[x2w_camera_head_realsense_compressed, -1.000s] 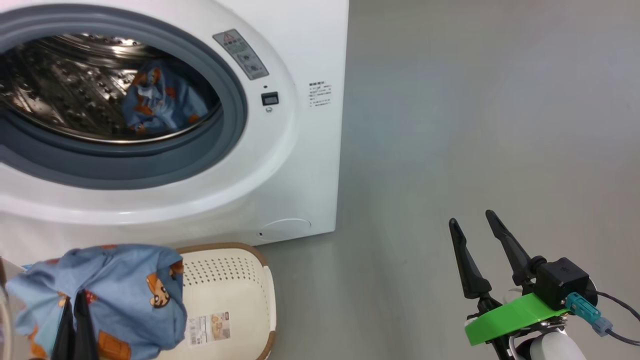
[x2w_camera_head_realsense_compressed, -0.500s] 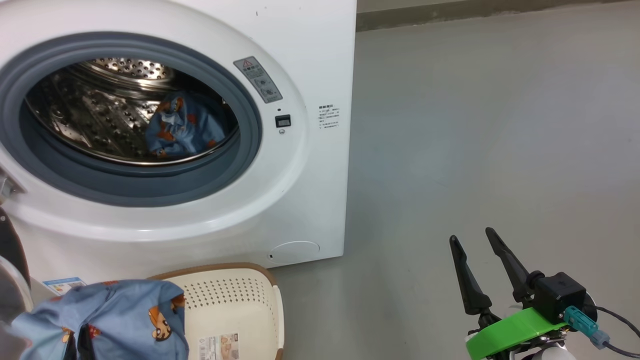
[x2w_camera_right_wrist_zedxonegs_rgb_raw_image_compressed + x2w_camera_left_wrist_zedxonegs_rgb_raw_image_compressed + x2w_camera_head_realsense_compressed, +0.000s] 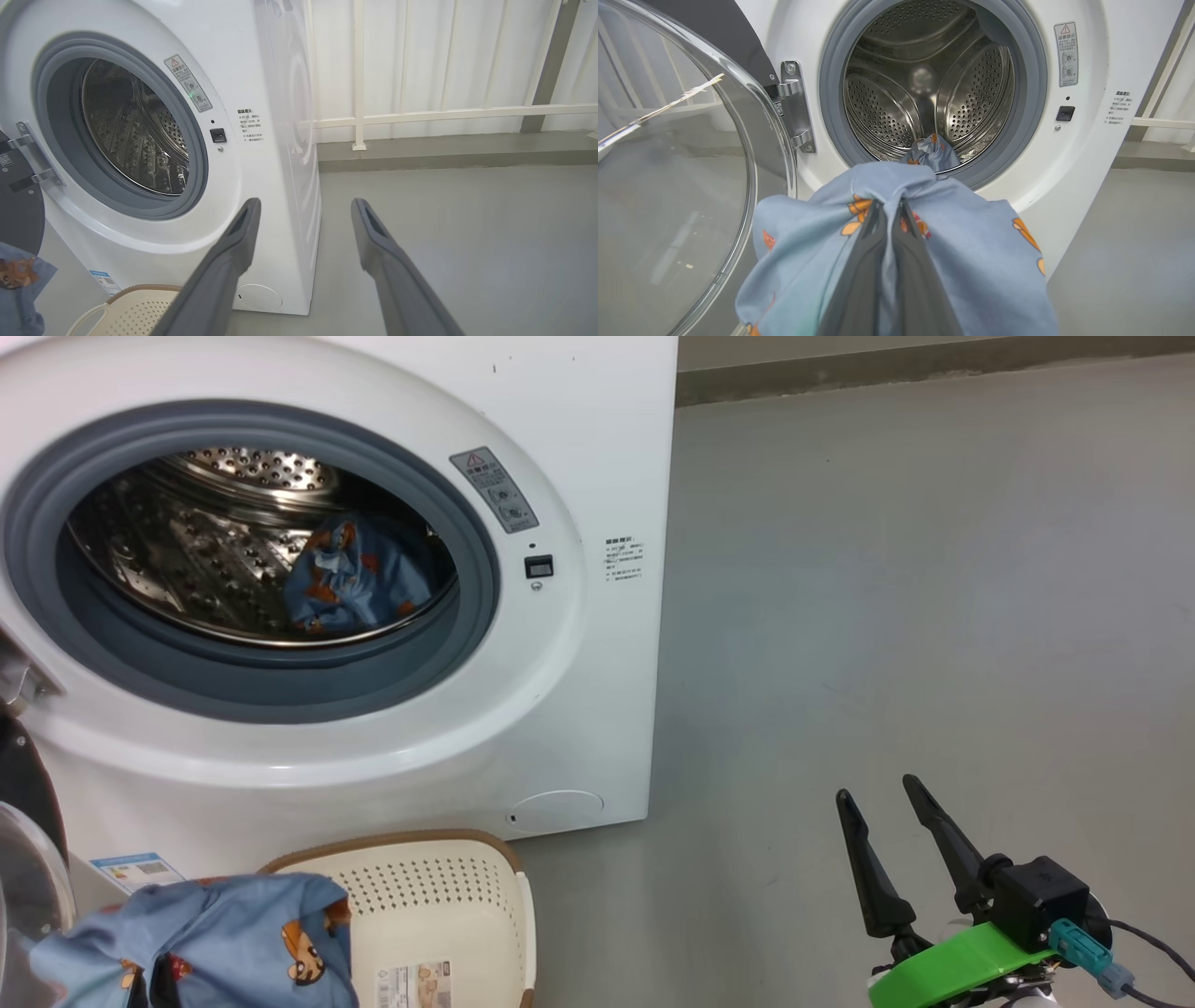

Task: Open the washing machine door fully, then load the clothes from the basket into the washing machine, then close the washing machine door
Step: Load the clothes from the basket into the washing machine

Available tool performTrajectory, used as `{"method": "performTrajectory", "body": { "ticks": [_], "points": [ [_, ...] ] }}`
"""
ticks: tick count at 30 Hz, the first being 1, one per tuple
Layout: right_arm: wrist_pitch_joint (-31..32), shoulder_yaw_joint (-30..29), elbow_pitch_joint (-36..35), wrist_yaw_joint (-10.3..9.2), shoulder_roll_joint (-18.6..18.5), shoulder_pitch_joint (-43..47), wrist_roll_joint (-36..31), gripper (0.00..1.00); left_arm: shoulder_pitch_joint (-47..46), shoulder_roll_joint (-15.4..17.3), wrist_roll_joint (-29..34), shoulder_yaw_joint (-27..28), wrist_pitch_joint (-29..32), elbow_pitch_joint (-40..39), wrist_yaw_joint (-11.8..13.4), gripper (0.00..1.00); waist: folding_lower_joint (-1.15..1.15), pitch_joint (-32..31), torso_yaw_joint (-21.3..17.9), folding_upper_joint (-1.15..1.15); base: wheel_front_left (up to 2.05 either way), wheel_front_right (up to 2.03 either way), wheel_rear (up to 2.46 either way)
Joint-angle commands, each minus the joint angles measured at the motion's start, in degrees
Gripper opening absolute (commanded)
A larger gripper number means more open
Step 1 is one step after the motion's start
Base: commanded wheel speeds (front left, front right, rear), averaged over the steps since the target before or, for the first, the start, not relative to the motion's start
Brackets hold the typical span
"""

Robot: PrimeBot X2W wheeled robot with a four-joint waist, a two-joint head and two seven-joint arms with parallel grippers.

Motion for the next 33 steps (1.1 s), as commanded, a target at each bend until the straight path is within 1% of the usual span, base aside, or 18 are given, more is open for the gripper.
{"method": "performTrajectory", "body": {
  "ticks": [1, 11, 19, 22, 28, 33],
  "points": [
    [-0.3, 1.6, -1.4, 0.16, 0.1, -0.6, -0.7, 1.0, -1.1, 0.7, -0.7, 1.7, -0.7, -1.8, 0.4, 0.0, 0.0, 0.2, -0.1, 0.0, 0.0, 0.0, 0.0],
    [-0.3, 1.4, -1.9, 0.16, 0.1, -1.2, -0.5, 1.0, -3.2, 0.7, -1.6, 0.7, -0.7, -1.7, 0.6, 0.0, 0.0, 3.3, 0.1, 0.0, 0.0, 0.0, 0.0],
    [-0.3, 1.4, -2.3, 0.16, 0.1, -2.4, -0.4, 1.0, -10.1, 0.7, -1.9, 0.8, -0.7, -0.8, -0.2, 0.0, 0.0, 8.1, 0.0, 0.0, 0.0, 0.0, 0.0],
    [-0.3, 1.5, -2.5, 0.16, 0.1, -3.2, -0.2, 1.0, -14.2, 0.7, -2.6, 1.4, -0.7, 0.3, -0.9, 0.0, 0.0, 10.3, -0.4, 0.0, 0.0, 0.0, 0.0],
    [-0.3, 2.0, -2.5, 0.16, 0.1, -5.0, 0.0, 1.0, -23.1, 1.1, -0.6, 4.0, -0.7, 2.5, -3.5, 0.0, 0.0, 14.1, -1.5, 0.0, 0.0, 0.0, 0.0],
    [-0.3, 3.0, -3.1, 0.16, 0.1, -6.4, 0.1, 1.0, -29.7, 2.2, 1.0, 5.6, -0.7, 4.1, -5.1, 0.0, 0.0, 16.9, -2.8, 0.0, 0.0, 0.0, 0.0]
  ]
}}
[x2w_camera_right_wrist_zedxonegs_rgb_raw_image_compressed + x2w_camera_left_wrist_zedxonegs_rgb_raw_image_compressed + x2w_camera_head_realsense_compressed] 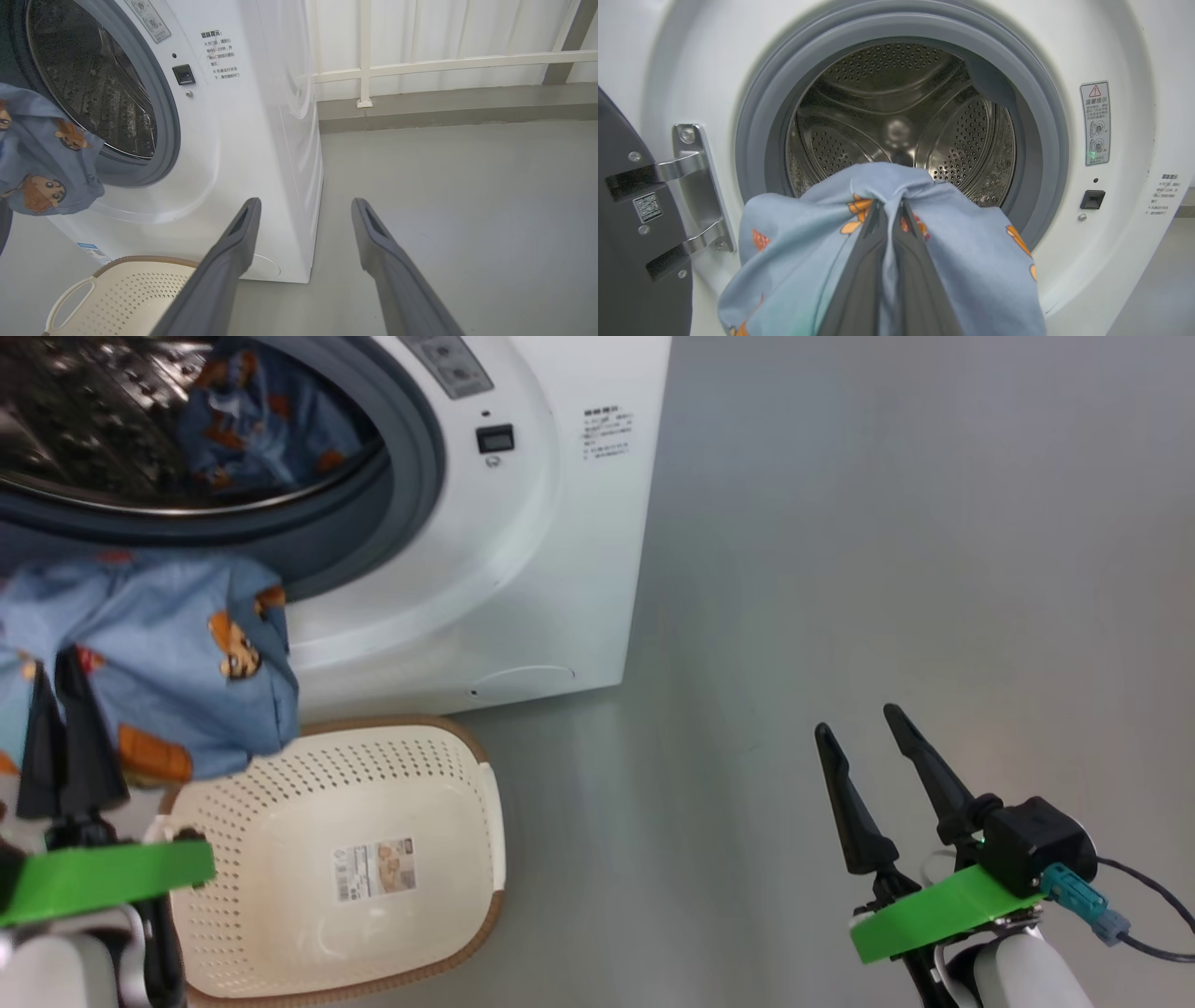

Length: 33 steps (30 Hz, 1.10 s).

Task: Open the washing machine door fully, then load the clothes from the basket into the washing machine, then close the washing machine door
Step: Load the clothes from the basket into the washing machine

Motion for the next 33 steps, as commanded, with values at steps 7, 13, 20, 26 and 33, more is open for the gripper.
{"method": "performTrajectory", "body": {
  "ticks": [7, 13, 20, 26, 33],
  "points": [
    [-0.3, 2.0, -1.9, 0.16, 0.1, -2.8, 0.6, 1.0, -9.7, 3.2, 2.0, 2.1, -0.7, 2.4, -1.9, 0.0, -0.01, 6.3, -2.8, 0.0, 0.0, 0.0, 0.0],
    [-0.3, 2.3, -2.4, 0.16, 0.1, -3.6, 1.3, 1.0, -17.2, 4.7, 2.9, 1.9, -0.7, 6.3, -2.6, 0.0, -0.01, 10.3, -4.2, 0.0, 0.0, 0.0, 0.0],
    [-0.3, 2.6, -2.7, 0.16, 0.1, -5.1, 2.2, 1.0, -28.5, 8.5, 3.1, 1.5, -0.7, 13.8, -3.2, 0.0, -0.01, 15.9, -5.9, 0.0, 0.0, 0.0, 0.0],
    [-0.3, 4.2, -2.0, 0.16, 0.1, -6.1, 3.9, 1.0, -38.2, 11.9, 2.7, 0.2, 0.5, 23.2, -3.6, 0.0, -0.01, 19.6, -7.0, 0.0, 0.0, 0.0, 0.0],
    [-0.3, 6.1, -0.9, 0.16, 0.1, -8.1, 6.0, 1.0, -48.6, 16.4, 2.0, -2.8, 6.5, 29.8, -3.9, 0.0, -0.01, 23.0, -8.8, 0.0, 0.0, 0.0, 0.0]
  ]
}}
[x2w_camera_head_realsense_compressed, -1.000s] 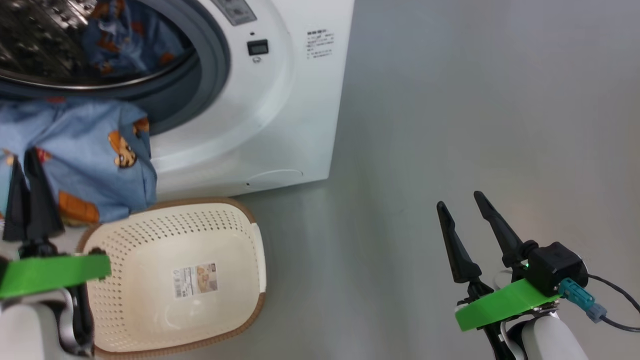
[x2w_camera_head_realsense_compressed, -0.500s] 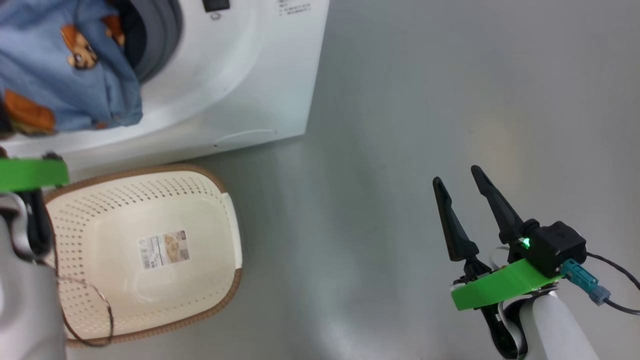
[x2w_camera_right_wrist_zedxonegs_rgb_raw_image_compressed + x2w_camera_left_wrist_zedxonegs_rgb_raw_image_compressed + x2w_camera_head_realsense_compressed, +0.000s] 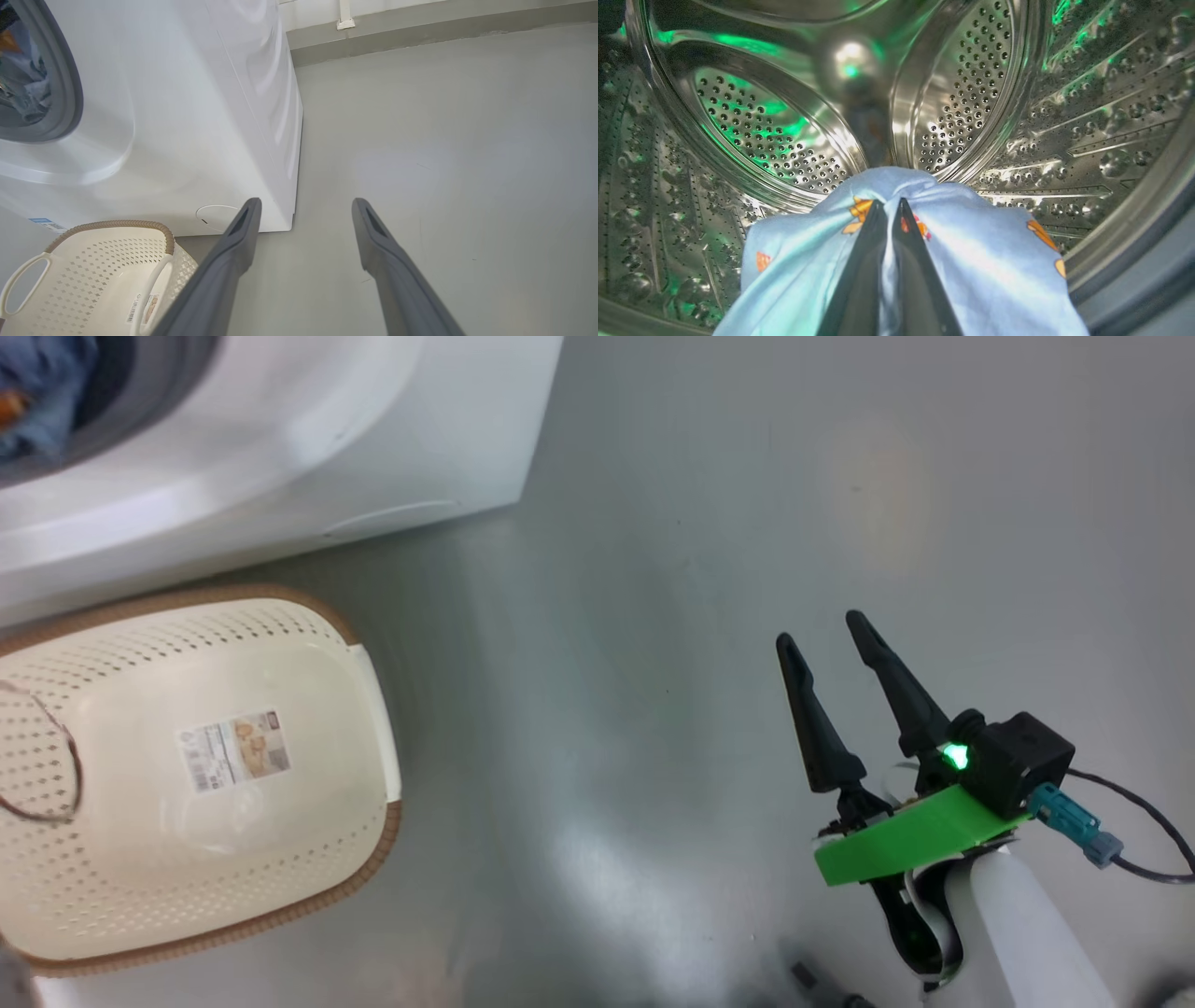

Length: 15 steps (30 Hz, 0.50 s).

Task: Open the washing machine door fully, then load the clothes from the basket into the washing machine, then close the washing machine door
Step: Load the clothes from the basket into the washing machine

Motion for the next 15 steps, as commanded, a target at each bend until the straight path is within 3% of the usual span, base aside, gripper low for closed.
{"method": "performTrajectory", "body": {
  "ticks": [1, 15],
  "points": [
    [-0.3, 2.0, -0.8, 0.16, 0.1, 0.3, 1.6, 1.0, -2.8, 4.0, -0.3, -0.1, 1.4, -0.3, -0.4, 0.0, -0.01, 2.6, -1.9, 0.0, 0.0, 0.0, 0.0],
    [-0.3, 6.1, -0.4, 0.16, 0.1, -3.4, 6.2, 1.0, -19.9, 10.0, -9.9, -5.1, 16.1, 4.4, -0.6, 0.0, -0.01, 11.2, -5.2, 0.0, 0.0, 0.0, 0.0]
  ]
}}
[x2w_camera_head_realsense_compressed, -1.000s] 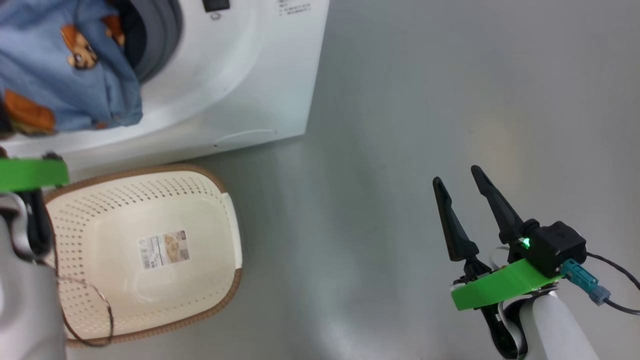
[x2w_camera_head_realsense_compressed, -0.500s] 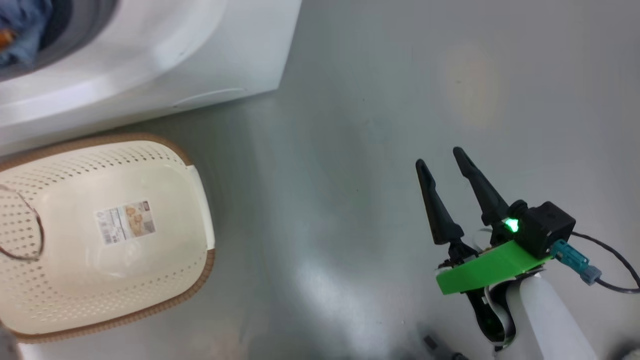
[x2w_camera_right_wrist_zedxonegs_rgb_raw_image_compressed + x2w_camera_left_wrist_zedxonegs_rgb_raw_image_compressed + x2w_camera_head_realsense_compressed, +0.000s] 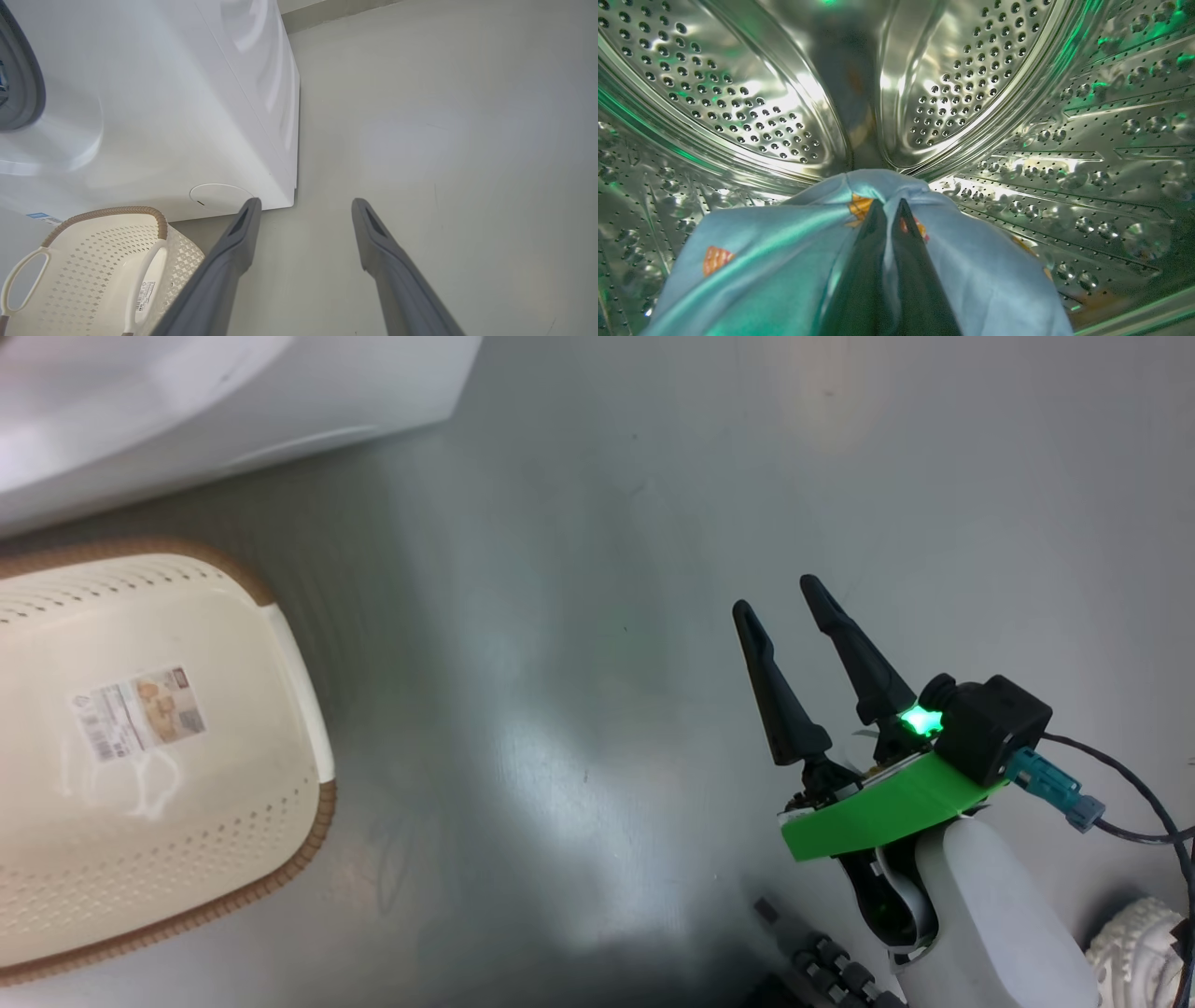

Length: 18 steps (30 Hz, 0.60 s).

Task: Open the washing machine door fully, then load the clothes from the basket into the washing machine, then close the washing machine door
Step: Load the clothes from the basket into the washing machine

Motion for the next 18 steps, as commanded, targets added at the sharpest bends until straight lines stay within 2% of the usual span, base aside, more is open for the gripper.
{"method": "performTrajectory", "body": {
  "ticks": [1, 5, 12, 18],
  "points": [
    [-0.3, 1.3, -1.2, 0.16, 0.1, 1.1, 0.5, 1.0, -1.5, 3.7, -1.0, 0.0, 0.5, -1.7, -0.2, 0.0, -0.01, 3.0, -1.3, 0.0, 0.0, 0.0, 0.0],
    [-0.3, 1.7, -1.4, 0.16, 0.1, 0.5, 1.2, 1.0, -3.8, 5.6, -2.7, -1.1, -1.7, -2.7, -0.2, 0.0, -0.01, 4.6, -1.7, 0.0, 0.0, 0.0, 0.0],
    [-0.3, 1.8, -1.6, 0.16, 0.1, -1.0, 1.9, 1.0, -7.4, 8.8, -2.4, -5.6, -16.5, -6.8, -0.2, 0.0, -0.01, 6.8, -1.5, 0.0, 0.0, 0.0, 0.0],
    [-0.3, 1.9, -1.0, 0.16, 0.1, -1.3, 2.1, 1.0, -9.1, 9.4, -4.0, -8.0, -17.5, -2.2, -0.2, 0.0, -0.01, 6.8, -1.2, 0.0, 0.0, 0.0, 0.0]
  ]
}}
